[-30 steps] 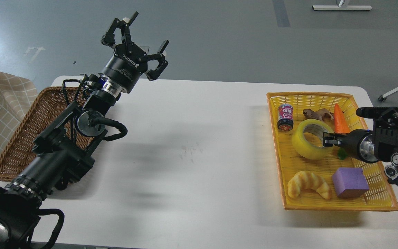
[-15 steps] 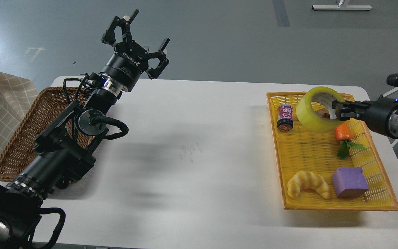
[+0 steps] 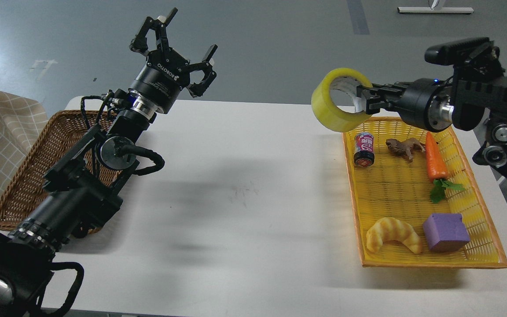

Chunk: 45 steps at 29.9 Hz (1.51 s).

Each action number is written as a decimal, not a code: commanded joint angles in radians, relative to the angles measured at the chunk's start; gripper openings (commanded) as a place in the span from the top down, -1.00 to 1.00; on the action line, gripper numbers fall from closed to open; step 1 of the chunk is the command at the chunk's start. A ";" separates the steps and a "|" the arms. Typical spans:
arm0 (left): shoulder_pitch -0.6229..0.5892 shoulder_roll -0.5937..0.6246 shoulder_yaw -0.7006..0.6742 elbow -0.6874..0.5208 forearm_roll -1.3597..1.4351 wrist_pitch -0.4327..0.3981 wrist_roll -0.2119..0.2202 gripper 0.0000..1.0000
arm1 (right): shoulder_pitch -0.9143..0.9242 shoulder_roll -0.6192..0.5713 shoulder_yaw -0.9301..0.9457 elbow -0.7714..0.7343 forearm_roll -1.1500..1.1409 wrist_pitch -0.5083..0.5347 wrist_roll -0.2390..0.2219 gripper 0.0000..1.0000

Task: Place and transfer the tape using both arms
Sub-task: 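Lift the tape roll out of the tray and carry it toward the table center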

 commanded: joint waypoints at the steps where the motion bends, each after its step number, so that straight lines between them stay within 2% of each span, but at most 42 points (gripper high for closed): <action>1: 0.000 0.002 0.000 0.000 0.000 0.000 0.000 -0.96 | 0.050 0.092 -0.063 -0.062 -0.001 0.000 -0.001 1.00; 11: -0.006 0.001 0.000 0.000 0.002 0.000 0.004 -0.96 | 0.110 0.365 -0.180 -0.280 -0.001 0.000 0.001 1.00; 18: -0.008 0.001 0.000 -0.001 0.002 0.000 0.004 -0.96 | 0.108 0.490 -0.218 -0.389 -0.004 0.000 0.001 1.00; 32: -0.012 -0.006 0.000 -0.003 0.002 0.000 0.000 -0.96 | 0.085 0.608 -0.272 -0.501 -0.006 0.000 0.001 1.00; 45: -0.015 -0.010 -0.001 -0.004 0.000 0.000 -0.002 -0.96 | 0.064 0.610 -0.324 -0.505 -0.007 0.000 0.001 1.00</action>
